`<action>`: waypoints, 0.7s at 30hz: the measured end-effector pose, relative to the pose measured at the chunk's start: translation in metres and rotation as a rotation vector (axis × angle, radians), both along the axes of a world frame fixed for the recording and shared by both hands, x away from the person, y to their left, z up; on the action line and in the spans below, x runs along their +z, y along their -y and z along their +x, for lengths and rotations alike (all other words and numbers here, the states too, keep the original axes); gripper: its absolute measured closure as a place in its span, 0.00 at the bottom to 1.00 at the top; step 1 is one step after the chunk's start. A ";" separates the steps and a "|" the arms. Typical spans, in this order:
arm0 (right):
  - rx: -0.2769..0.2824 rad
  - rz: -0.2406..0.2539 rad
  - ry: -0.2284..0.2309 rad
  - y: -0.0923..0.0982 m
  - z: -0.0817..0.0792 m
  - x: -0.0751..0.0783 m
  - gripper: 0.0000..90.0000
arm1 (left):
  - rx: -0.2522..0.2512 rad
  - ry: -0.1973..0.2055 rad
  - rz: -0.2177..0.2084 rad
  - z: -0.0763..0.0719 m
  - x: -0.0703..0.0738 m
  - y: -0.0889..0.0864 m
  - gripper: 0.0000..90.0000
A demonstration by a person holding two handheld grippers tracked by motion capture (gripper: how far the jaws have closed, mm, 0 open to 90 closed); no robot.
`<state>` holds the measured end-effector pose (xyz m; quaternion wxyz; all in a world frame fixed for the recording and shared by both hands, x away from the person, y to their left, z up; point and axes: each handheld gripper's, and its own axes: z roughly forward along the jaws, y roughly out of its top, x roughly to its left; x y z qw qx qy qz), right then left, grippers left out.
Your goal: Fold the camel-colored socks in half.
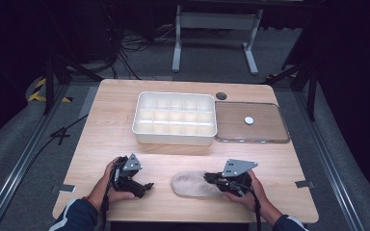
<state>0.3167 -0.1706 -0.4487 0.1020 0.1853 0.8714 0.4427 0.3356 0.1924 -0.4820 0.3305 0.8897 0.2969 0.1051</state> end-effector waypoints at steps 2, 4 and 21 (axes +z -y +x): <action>0.005 -0.014 -0.002 -0.005 0.000 -0.002 0.96 | -0.007 0.000 -0.009 -0.001 0.001 0.000 0.05; 0.016 -0.029 -0.034 -0.014 0.002 -0.009 0.96 | -0.016 0.007 -0.027 -0.002 0.004 0.001 0.24; 0.075 -0.102 -0.051 -0.034 0.003 -0.029 0.98 | -0.061 -0.043 -0.160 0.001 0.014 0.069 0.33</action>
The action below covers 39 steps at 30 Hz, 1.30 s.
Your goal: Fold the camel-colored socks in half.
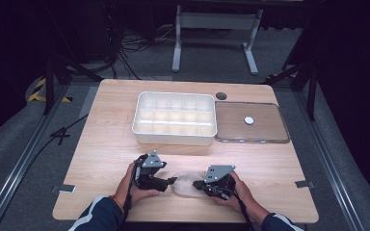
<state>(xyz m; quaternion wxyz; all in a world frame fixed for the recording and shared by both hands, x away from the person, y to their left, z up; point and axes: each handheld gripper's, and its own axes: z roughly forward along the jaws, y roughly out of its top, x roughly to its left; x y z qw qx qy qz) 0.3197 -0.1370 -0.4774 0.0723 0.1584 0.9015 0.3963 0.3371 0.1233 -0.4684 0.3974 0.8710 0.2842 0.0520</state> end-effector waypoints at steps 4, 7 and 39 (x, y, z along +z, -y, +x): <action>0.003 0.005 0.003 0.000 0.001 -0.001 0.98 | -0.007 -0.004 0.022 0.002 -0.004 0.011 0.32; 0.002 0.005 0.003 0.000 0.001 -0.001 0.98 | -0.016 0.007 0.069 0.002 -0.008 0.020 0.33; -0.059 -0.037 0.024 -0.006 0.009 0.002 0.95 | -0.076 -0.105 0.118 0.000 0.003 0.020 0.83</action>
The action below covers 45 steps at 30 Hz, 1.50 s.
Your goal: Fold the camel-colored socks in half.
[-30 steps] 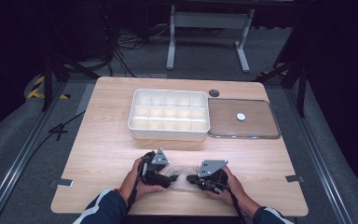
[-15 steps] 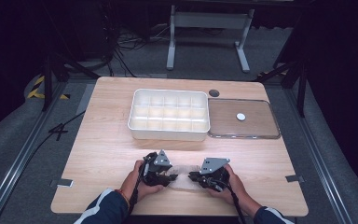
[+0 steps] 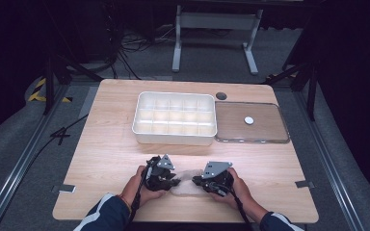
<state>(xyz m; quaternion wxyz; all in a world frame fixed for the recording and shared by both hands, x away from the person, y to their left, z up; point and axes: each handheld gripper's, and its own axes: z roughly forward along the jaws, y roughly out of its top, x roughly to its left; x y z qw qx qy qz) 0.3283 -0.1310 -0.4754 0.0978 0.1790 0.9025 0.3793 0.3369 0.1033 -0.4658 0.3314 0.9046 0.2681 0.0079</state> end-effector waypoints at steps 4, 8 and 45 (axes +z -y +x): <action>-0.007 0.004 -0.007 0.000 -0.001 0.000 0.95 | 0.001 0.027 -0.005 -0.002 0.003 0.000 0.88; -0.012 0.000 -0.004 0.000 -0.001 0.000 0.95 | 0.002 0.043 -0.021 -0.005 0.010 -0.002 0.90; -0.049 0.091 0.010 0.015 0.013 0.022 0.80 | 0.057 0.155 -0.126 -0.003 0.016 0.008 0.90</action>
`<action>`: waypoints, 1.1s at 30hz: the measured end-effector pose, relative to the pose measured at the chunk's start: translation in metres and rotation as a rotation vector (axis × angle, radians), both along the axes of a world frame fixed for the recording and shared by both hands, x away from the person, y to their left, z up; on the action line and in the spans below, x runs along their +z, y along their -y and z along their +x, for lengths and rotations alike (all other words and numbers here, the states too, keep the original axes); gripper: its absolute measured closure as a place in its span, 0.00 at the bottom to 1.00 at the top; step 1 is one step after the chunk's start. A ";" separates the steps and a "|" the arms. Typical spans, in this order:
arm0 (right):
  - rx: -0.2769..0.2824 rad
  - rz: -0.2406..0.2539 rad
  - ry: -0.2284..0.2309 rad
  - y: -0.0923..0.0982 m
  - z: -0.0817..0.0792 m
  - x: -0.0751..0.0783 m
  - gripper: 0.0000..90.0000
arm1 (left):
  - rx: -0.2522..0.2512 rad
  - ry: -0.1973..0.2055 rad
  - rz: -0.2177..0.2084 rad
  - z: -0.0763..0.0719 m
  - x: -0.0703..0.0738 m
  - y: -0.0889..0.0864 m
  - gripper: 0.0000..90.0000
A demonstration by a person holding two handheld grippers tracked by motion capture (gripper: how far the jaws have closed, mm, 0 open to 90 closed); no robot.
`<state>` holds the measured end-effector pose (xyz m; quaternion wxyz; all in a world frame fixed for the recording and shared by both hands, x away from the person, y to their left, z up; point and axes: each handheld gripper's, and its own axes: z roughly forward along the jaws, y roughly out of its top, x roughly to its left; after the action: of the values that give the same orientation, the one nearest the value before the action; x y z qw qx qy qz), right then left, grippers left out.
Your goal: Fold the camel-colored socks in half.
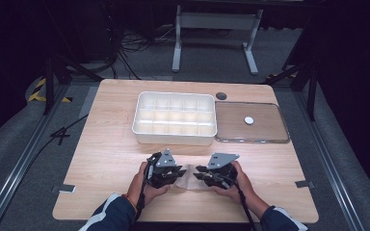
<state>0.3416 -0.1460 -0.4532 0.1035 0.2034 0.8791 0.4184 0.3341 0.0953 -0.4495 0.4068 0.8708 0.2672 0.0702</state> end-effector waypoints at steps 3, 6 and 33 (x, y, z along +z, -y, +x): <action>-0.035 -0.010 0.022 0.018 0.002 0.008 0.79 | 0.003 0.003 0.000 0.001 0.000 -0.001 0.90; -0.067 -0.023 -0.020 0.032 0.004 0.005 0.77 | 0.005 0.002 0.005 0.001 0.000 -0.001 0.90; -0.074 -0.110 -0.084 0.034 0.015 -0.017 0.78 | -0.006 0.040 0.041 0.010 -0.002 0.051 0.89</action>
<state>0.3565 -0.1803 -0.4698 0.0928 0.2472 0.8961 0.3567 0.3442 0.0444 -0.4514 0.3944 0.8780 0.2550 0.0918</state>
